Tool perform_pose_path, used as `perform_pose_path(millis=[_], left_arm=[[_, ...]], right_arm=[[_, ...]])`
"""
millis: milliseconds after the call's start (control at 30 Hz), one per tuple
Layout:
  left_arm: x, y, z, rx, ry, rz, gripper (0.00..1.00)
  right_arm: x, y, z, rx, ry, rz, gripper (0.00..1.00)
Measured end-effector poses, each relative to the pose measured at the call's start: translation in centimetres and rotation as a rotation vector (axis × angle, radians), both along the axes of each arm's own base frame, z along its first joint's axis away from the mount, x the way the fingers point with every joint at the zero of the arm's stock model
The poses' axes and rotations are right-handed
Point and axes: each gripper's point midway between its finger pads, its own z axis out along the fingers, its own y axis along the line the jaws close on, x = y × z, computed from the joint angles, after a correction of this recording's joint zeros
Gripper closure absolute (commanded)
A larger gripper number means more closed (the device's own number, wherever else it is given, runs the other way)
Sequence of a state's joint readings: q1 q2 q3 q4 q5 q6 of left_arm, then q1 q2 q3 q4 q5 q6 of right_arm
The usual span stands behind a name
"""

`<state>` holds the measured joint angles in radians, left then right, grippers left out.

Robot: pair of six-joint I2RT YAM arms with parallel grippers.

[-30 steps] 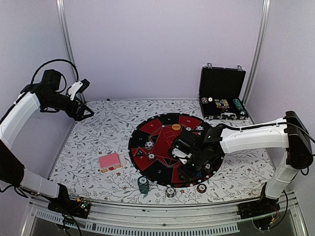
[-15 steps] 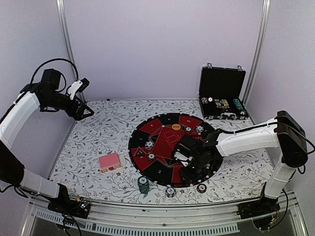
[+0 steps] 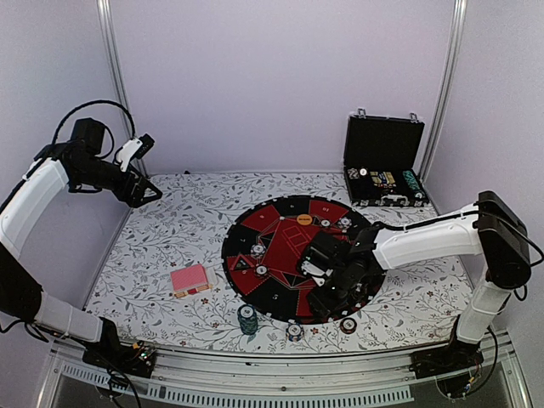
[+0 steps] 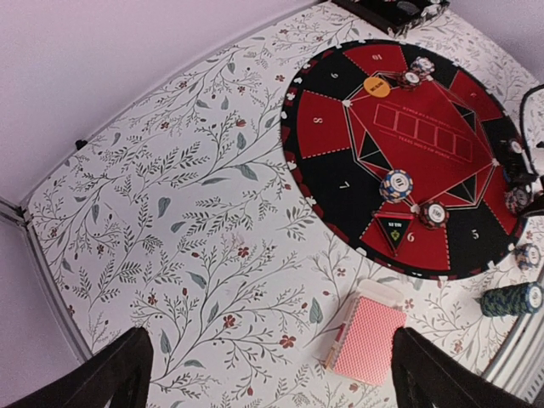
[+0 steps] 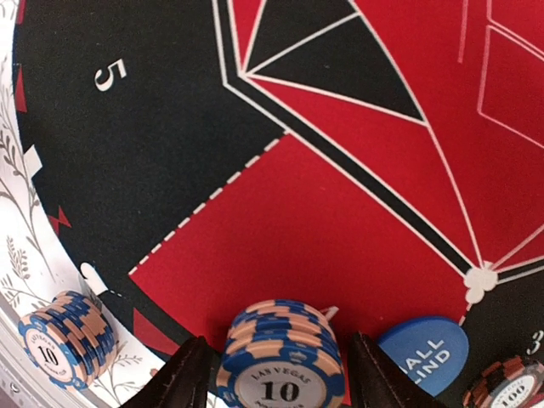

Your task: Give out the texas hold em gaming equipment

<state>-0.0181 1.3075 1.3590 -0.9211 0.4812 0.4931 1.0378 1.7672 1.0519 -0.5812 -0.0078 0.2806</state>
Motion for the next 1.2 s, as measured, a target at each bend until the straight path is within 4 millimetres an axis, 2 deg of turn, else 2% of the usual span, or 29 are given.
perform_pose_path(millis=[167,300,467,567,633,733,900,1067,1200], left_arm=[[0.0,0.0,-0.1,0.001,0.002,0.0,0.0],[0.0,0.0,-0.1,0.003,0.002,0.001,0.0],[0.1,0.1,-0.2,0.004,0.005,0.006,0.0],[0.2,0.1,-0.3,0.004,0.012,0.011,0.0],[0.4,0.1,-0.4,0.003,0.016,0.014,0.0],[0.5,0.1,-0.4,0.003,0.02,0.017,0.0],[0.6,0.2,-0.4,0.005,0.019,0.02,0.0],[0.6,0.2,-0.4,0.007,0.019,0.021,0.0],[0.5,0.3,-0.4,0.009,0.024,0.023,0.0]], right_arm=[[0.7,0.2,2.0,-0.002,-0.031,-0.01,0.4],[2.1,2.3,5.7,0.062,-0.077,-0.016,0.34],[2.6,5.9,11.2,0.168,-0.141,0.029,0.22],[1.5,9.2,14.6,0.244,-0.167,0.106,0.18],[0.7,11.4,15.7,0.284,-0.167,0.156,0.16],[-0.9,13.9,15.5,0.298,-0.146,0.236,0.13],[-2.7,16.3,12.6,0.235,-0.11,0.347,0.15],[-3.6,16.9,10.2,0.187,-0.07,0.402,0.17],[-4.1,16.9,9.1,0.166,-0.045,0.427,0.19]])
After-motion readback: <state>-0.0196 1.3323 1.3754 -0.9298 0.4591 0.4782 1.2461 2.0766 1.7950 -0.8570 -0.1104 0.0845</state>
